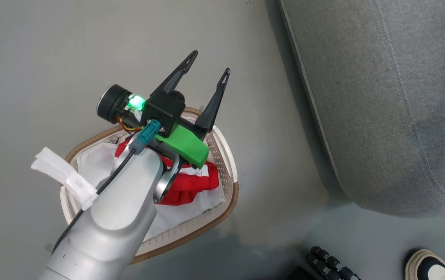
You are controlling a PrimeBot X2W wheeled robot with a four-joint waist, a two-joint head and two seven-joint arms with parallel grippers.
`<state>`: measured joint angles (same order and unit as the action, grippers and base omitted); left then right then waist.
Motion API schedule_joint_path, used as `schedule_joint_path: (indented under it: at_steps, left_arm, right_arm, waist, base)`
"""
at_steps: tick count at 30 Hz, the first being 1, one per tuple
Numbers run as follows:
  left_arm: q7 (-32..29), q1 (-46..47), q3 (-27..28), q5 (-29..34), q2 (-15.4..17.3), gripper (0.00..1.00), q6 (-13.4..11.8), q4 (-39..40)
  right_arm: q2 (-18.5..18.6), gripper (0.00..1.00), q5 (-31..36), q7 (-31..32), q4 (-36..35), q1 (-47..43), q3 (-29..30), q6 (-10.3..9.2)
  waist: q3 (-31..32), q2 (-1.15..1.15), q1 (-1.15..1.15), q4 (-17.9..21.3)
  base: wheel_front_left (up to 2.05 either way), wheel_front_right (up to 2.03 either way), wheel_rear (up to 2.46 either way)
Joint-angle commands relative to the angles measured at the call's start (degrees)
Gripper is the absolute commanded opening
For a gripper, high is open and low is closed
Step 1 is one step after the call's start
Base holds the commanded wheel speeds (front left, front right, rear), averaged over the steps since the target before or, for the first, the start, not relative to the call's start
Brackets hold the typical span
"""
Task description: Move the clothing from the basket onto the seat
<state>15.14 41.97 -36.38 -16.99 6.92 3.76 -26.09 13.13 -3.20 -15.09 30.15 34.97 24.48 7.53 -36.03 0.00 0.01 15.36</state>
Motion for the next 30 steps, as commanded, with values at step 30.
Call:
schedule_joint_path:
  at_steps: [30]
  left_arm:
    - [0.01, -18.21, 22.04, 2.86, -2.45, 1.0, -1.86, 0.94]
  right_arm:
    - [-7.91, 1.0, -4.32, -0.1, -10.39, -11.25, -22.08, -0.08]
  waist:
    - [19.59, 0.0, -0.01, -13.47]
  base:
    - [0.0, 0.0, 0.0]
